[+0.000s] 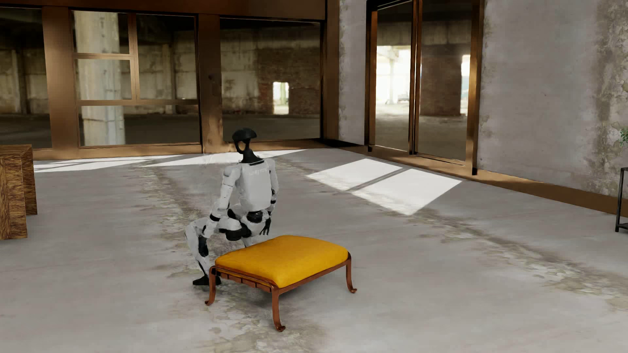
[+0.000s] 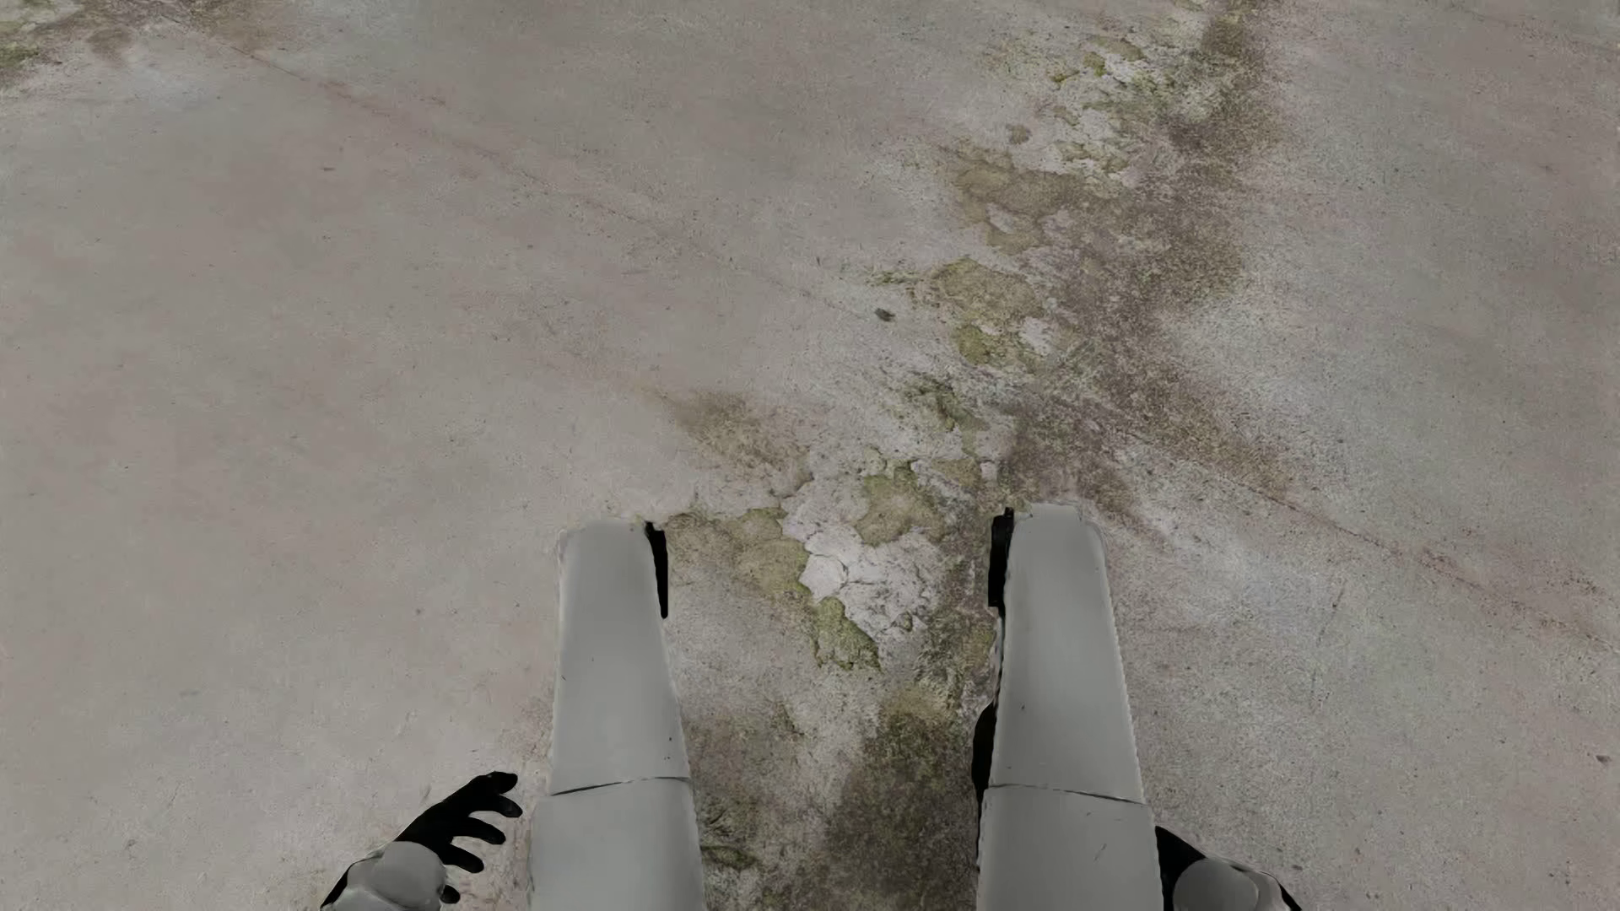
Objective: Rise from the chair
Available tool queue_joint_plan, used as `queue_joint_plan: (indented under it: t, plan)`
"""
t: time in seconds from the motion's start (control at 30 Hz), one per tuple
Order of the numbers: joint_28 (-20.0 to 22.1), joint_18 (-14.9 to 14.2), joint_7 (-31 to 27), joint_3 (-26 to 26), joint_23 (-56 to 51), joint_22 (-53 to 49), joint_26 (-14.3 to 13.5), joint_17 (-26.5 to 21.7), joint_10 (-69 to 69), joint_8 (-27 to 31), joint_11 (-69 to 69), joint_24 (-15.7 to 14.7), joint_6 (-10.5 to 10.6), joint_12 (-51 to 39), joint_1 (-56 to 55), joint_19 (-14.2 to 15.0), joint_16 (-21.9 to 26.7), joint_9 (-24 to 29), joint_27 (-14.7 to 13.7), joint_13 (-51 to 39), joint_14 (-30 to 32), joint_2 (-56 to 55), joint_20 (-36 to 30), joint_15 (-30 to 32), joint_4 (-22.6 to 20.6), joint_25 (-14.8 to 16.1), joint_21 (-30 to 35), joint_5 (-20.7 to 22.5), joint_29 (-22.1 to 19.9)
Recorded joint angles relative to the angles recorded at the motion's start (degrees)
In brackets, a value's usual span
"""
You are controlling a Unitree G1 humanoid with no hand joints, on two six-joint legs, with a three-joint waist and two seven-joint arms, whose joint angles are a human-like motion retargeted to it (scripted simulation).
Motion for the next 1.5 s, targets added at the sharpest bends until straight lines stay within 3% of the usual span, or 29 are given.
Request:
queue_joint_plan:
  t: [0.03,0.07,0.1,0.13,0.17,0.23,0.3,0.43,0.5,0.57,0.6,0.67,0.7,0.73,0.77,0.83,0.87,1.03,1.13,1.23,1.3,1.37,1.43,1.5]
  plan:
    - [-5.11,0.08,0.06,0.02,1.34,2.86,-0.78,0.96,-0.03,-0.03,0.05,3.43,-0.06,1.70,0.13,0.02,-0.09,-0.03,-0.92,1.48,-0.04,0.13,0.11,-0.03,-0.06,-3.87,0.61,-0.18,3.57]
    - [-8.36,0.12,0.08,-0.01,1.84,3.26,-2.07,1.77,-0.04,-0.04,0.05,6.55,-0.06,4.52,0.21,0.04,-0.22,-0.09,-1.26,3.51,-0.08,0.21,0.71,-0.02,0.04,-4.66,0.26,-0.22,4.82]
    - [-9.09,0.18,0.14,-0.04,1.81,2.68,-2.80,2.32,-0.08,-0.07,0.00,7.93,-0.12,7.56,0.29,0.13,-0.38,0.02,-0.92,5.63,-0.12,0.30,1.76,0.02,0.15,-3.06,-0.80,-0.32,3.34]
    - [-8.97,0.24,0.30,-0.04,1.32,1.66,-2.36,2.45,-0.07,-0.16,-0.03,7.30,-0.17,10.46,0.44,0.04,-0.77,0.27,0.87,7.54,-0.16,0.38,2.61,0.15,0.32,1.09,-2.11,-0.39,0.96]
    - [-8.39,0.20,0.38,-0.10,0.12,0.97,-2.73,2.22,-0.10,-0.21,-0.08,6.08,-0.20,12.75,0.63,0.08,-1.30,0.66,0.53,8.95,-0.16,0.53,3.78,0.26,0.36,3.15,-3.55,-0.58,-0.41]
    - [-7.75,0.17,0.28,-0.12,-3.50,-1.17,-3.35,0.95,-0.09,-0.20,-0.21,4.89,-0.03,15.86,0.63,0.65,-2.30,1.27,-1.13,9.90,-0.20,0.57,5.51,0.55,0.50,2.53,-4.18,-0.94,-0.23]
    - [-7.43,0.09,0.13,0.08,-7.44,-4.76,-3.30,-0.43,-0.08,-0.15,-0.23,2.56,0.08,16.96,0.35,1.05,-2.21,1.64,-1.47,10.47,-0.05,0.44,6.73,0.77,0.60,5.13,-4.91,-1.22,-1.24]
    - [6.76,-0.20,-0.24,0.24,-32.31,-31.28,-4.36,-5.40,0.04,0.29,0.11,-3.49,0.04,17.94,-1.20,1.45,4.00,2.68,-3.10,12.97,0.39,-0.97,7.10,0.88,0.13,15.40,-8.99,-1.59,-14.50]
    - [15.96,-0.52,-0.32,0.23,-46.97,-45.36,-7.42,-9.36,0.12,0.72,0.27,-1.66,0.45,14.30,-2.06,1.82,7.82,3.61,-6.62,11.08,0.43,-1.96,4.68,0.95,-0.02,16.47,-9.05,-1.73,-21.61]
    - [23.06,-0.98,-0.48,0.17,-58.17,-54.92,-9.73,-14.58,0.25,1.04,0.56,1.26,0.77,6.67,-3.35,2.10,13.08,4.65,-9.75,6.06,0.37,-3.48,-1.71,0.94,-0.17,15.57,-6.60,-1.91,-27.02]
    - [22.29,-1.35,-0.65,0.08,-62.25,-58.26,-10.65,-18.11,0.39,1.19,0.79,3.05,0.98,1.98,-4.24,2.36,16.34,5.06,-10.42,2.37,0.30,-4.39,-6.05,0.85,-0.14,13.97,-4.05,-2.11,-24.90]
    - [14.37,-2.02,-0.83,-0.06,-67.25,-62.01,-14.12,-25.51,0.55,1.42,1.15,6.66,1.17,-11.11,-5.93,2.71,23.01,6.30,-12.95,-8.85,0.14,-6.32,-18.63,0.63,0.01,10.60,5.74,-2.32,-15.05]
    - [8.23,-2.32,-0.95,-0.07,-68.84,-62.42,-16.68,-28.29,0.64,1.50,1.30,8.18,1.24,-18.69,-6.88,2.92,25.01,7.19,-14.38,-15.88,0.05,-7.40,-25.84,0.53,0.14,9.00,12.36,-2.41,-8.73]
    - [1.31,-2.63,-1.12,-0.04,-69.09,-62.32,-17.83,-29.78,0.79,1.52,1.47,9.41,1.14,-26.76,-8.12,3.01,26.10,8.30,-13.71,-24.23,0.01,-8.73,-33.48,0.48,0.48,8.61,20.08,-2.25,-1.46]
    - [9.36,-3.25,-1.37,-0.06,-69.12,-62.31,-19.04,-31.07,0.87,1.80,1.58,9.21,1.13,-33.62,-9.45,3.46,26.77,9.53,-16.17,-31.50,-0.34,-10.11,-40.53,-0.07,0.61,10.05,26.69,-2.28,-7.67]
    - [12.06,-3.43,-2.03,-0.08,-72.45,-66.25,-18.51,-33.95,1.09,2.18,2.03,7.27,0.94,-42.94,-12.74,3.75,29.80,12.36,-16.02,-41.30,-0.63,-13.72,-48.18,-0.47,0.16,11.91,33.15,-1.90,-8.92]
    - [15.24,-3.30,-2.23,0.00,-74.02,-68.28,-18.74,-35.02,1.23,2.25,2.16,7.04,0.94,-46.57,-14.93,3.99,31.11,13.34,-16.76,-44.84,-0.66,-15.78,-51.60,-0.87,-0.10,12.80,36.17,-1.57,-12.26]
    - [24.80,-3.75,-2.48,-0.20,-81.07,-74.71,-20.71,-38.93,-1.10,2.72,0.31,6.31,1.00,-54.04,-22.47,3.80,35.74,17.77,-19.17,-53.02,-2.23,-23.87,-56.03,-3.26,-1.12,14.80,40.93,-0.19,-21.00]
    - [24.26,-2.54,-1.04,-0.14,-78.66,-72.82,-20.88,-37.37,-6.57,1.38,-4.81,6.93,1.24,-52.98,-20.89,2.37,34.37,17.86,-19.22,-51.81,-2.39,-21.52,-55.23,-4.81,-1.93,13.56,40.04,0.56,-20.95]
    - [19.10,-1.86,0.81,-0.22,-69.66,-64.48,-20.59,-31.55,-17.00,-0.35,-15.13,9.04,1.17,-46.90,-14.72,1.05,29.06,15.79,-17.62,-45.77,-1.18,-14.27,-50.11,-4.70,-1.81,9.71,35.51,1.18,-16.30]
    - [13.17,-0.82,2.54,-0.19,-60.24,-55.32,-20.44,-25.47,-26.49,-1.86,-24.75,11.17,0.96,-42.78,-8.02,-0.29,22.70,14.03,-16.27,-42.17,0.58,-6.98,-45.96,-3.38,-1.94,5.53,32.81,1.83,-11.05]
    - [4.55,0.78,4.41,-0.20,-48.25,-44.05,-20.77,-17.73,-37.24,-3.50,-35.89,14.21,0.62,-38.01,0.21,-1.70,14.66,11.43,-15.06,-37.94,2.95,1.77,-40.50,-1.16,-2.37,0.06,29.99,2.54,-4.68]
    - [-1.92,2.10,6.59,-0.23,-34.68,-31.87,-20.95,-9.53,-48.44,-5.31,-47.64,17.42,0.28,-32.86,9.21,-2.80,6.35,7.91,-14.45,-33.50,5.77,11.28,-36.04,1.76,-2.59,-5.47,27.91,3.19,-1.46]
    - [-7.53,2.91,8.73,-0.18,-21.55,-21.90,-19.52,-2.64,-60.06,-6.82,-59.84,17.71,-0.12,-27.77,18.54,-4.17,-0.42,3.53,-12.19,-28.83,8.86,21.05,-30.24,5.24,-2.93,-7.50,24.42,4.13,1.05]
